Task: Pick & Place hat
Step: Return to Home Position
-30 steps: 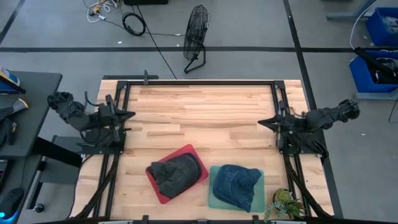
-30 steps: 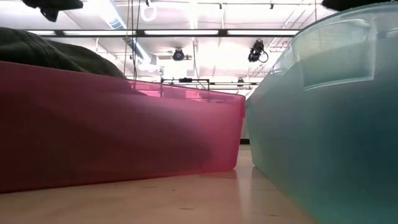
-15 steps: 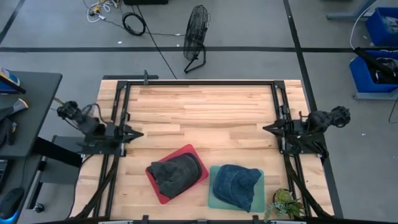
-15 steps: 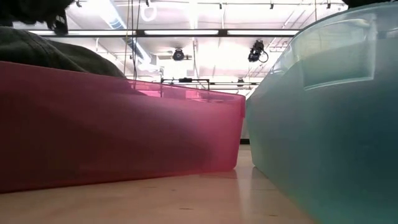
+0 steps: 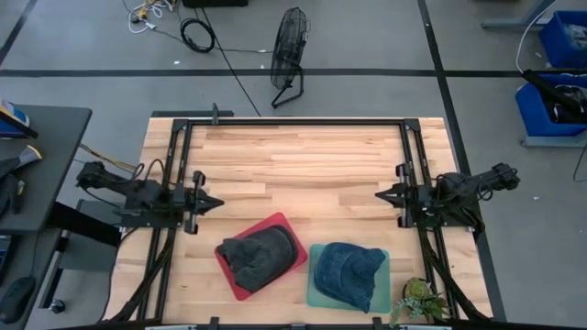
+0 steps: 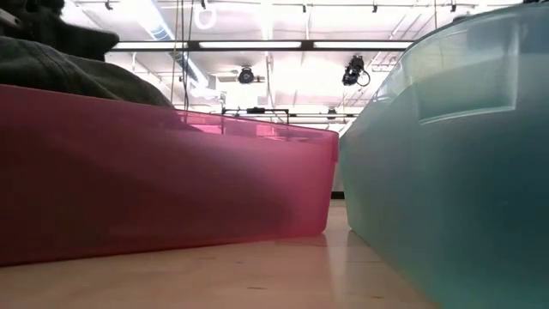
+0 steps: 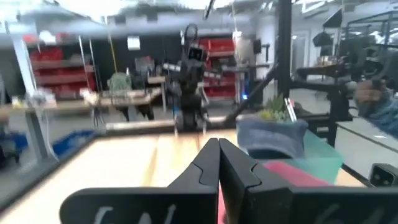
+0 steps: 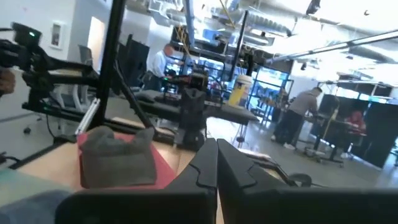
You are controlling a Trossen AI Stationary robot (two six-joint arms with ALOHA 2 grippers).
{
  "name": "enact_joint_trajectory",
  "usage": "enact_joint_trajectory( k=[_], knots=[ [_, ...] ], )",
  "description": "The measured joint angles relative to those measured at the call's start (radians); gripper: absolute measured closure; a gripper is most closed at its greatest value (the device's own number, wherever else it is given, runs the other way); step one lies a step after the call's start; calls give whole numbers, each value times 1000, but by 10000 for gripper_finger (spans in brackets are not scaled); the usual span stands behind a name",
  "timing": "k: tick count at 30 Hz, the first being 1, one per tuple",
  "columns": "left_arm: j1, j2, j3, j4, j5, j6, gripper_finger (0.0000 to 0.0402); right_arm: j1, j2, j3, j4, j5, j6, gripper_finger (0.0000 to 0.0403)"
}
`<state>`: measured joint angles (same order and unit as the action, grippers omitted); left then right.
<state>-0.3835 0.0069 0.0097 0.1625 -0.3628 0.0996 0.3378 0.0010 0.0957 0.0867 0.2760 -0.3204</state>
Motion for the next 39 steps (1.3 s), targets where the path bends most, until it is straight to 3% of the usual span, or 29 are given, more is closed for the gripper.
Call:
enact_joint_trajectory(
  k=[3,8,15,39],
  knots=[
    [13,6,0,-44,3,-85,399,-22,0,-75,83,0,-6,401],
    [16,6,0,-36,3,-120,399,-56,0,-79,54,-1,31,401],
    [16,6,0,-36,2,-115,399,-69,13,-78,-34,82,102,393],
    [16,6,-1,-36,2,-115,399,-69,13,-78,-35,82,102,378]
  ],
)
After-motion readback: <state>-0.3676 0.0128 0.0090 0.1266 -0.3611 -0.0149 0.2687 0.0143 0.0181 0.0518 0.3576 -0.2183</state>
